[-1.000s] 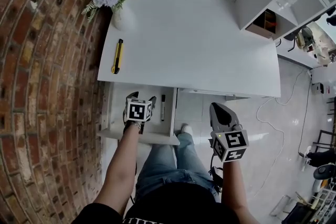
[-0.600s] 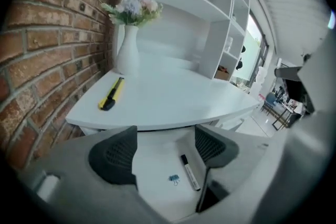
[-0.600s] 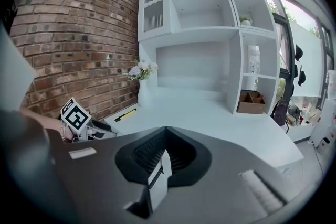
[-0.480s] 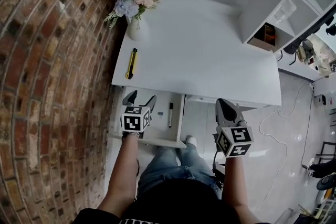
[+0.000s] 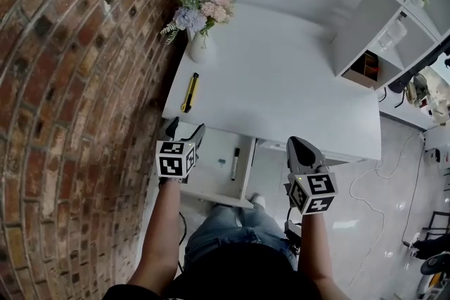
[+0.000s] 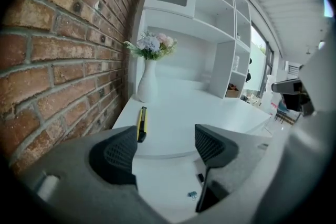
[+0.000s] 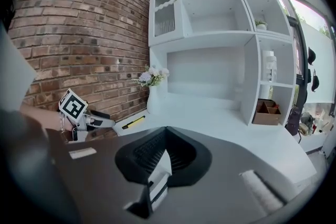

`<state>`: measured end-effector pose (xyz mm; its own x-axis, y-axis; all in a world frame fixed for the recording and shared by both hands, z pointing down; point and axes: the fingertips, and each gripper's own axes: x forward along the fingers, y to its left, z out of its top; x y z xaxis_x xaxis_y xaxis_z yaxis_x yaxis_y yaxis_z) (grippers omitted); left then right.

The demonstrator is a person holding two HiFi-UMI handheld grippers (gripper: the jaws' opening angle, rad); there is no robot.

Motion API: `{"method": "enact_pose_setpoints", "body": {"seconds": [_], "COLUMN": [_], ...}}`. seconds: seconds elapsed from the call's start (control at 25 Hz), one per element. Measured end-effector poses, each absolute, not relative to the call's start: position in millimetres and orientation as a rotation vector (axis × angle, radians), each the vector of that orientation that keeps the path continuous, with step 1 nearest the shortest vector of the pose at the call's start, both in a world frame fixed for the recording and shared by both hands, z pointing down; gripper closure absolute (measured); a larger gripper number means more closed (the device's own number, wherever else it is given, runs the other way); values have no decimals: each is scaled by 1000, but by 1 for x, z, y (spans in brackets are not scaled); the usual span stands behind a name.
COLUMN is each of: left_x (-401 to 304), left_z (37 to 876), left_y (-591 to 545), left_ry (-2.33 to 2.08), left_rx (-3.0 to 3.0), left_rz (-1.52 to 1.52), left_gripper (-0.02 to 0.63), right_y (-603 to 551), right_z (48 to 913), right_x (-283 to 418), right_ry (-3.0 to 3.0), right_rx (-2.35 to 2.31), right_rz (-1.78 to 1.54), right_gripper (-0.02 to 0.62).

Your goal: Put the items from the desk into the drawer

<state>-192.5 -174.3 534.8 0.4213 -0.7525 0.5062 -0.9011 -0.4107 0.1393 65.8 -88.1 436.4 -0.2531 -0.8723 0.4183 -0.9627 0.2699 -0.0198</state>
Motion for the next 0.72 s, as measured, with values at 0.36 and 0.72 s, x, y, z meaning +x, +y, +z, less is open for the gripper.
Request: {"method": "enact_pose_setpoints", "body": {"seconds": [0.36,0.72], "left_x": [-198,-198], "left_z": [549,596], "left_y": [-235,-295], "left_ry": [-1408,-1359], "left_rx": [2320,2235], "left_rz": [612,775], "left_gripper": [266,312], "right_y": [-111,-160], "right_z": [449,463], "right_x": [54,47], "right_ry": [-2242,-2212], "right_rx": [1625,1612], "right_rz": [429,500], "right_gripper": [588,588]}}
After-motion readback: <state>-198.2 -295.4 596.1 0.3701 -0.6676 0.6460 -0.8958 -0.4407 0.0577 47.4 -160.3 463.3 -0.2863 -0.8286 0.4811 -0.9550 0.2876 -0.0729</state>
